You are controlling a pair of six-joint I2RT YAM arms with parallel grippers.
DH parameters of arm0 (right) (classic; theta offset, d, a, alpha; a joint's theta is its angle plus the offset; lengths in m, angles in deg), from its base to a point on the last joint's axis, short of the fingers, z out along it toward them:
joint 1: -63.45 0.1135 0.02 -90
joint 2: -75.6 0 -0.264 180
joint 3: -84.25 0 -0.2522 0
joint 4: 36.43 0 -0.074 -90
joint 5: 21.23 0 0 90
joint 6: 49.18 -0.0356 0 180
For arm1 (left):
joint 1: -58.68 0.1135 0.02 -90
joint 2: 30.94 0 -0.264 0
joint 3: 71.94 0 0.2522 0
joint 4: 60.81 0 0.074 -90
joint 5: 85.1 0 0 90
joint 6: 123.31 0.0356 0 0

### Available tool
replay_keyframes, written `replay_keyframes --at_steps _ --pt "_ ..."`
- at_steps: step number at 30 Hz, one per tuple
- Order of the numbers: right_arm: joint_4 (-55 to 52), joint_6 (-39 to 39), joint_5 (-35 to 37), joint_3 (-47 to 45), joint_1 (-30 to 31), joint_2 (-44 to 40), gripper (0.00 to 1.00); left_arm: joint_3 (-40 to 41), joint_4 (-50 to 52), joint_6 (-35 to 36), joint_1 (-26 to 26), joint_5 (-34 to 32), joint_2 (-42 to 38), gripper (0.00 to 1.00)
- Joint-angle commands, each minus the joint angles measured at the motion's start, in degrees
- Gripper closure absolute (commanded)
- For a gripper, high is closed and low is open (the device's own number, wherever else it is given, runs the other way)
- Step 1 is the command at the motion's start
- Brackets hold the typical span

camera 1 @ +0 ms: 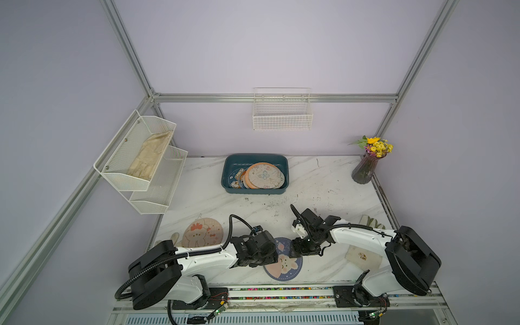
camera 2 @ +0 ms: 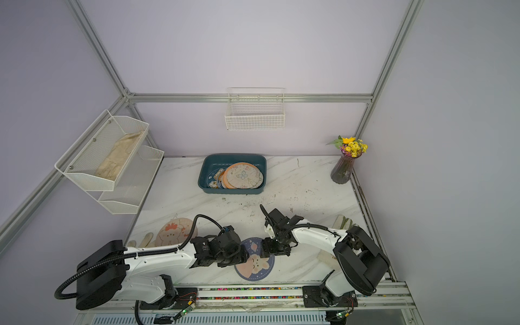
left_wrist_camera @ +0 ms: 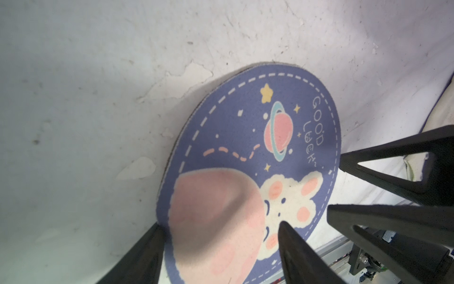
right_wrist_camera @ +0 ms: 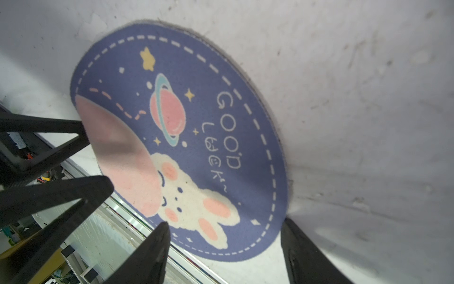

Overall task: Put the coasters into the storage box
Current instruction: Pick up the coaster from the center of the board.

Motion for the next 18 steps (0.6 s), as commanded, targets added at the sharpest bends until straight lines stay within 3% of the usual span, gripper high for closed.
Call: replay_keyframes --at_steps 1,7,18 --pt "0.51 -0.33 -0.09 -1.10 0.59 1.37 0.28 -0.57 2.93 0.84 -0.51 1.69 2.54 0.29" --pt "0.77 -0.07 -0.69 -0.93 0.59 1.75 0.28 -0.84 2.93 1.07 -0.53 1.60 2.76 0.37" --pt "-0.18 0.55 -1.28 0.85 0.59 1.56 0.28 -2.12 4.37 1.99 -0.51 0.98 2.74 0.76"
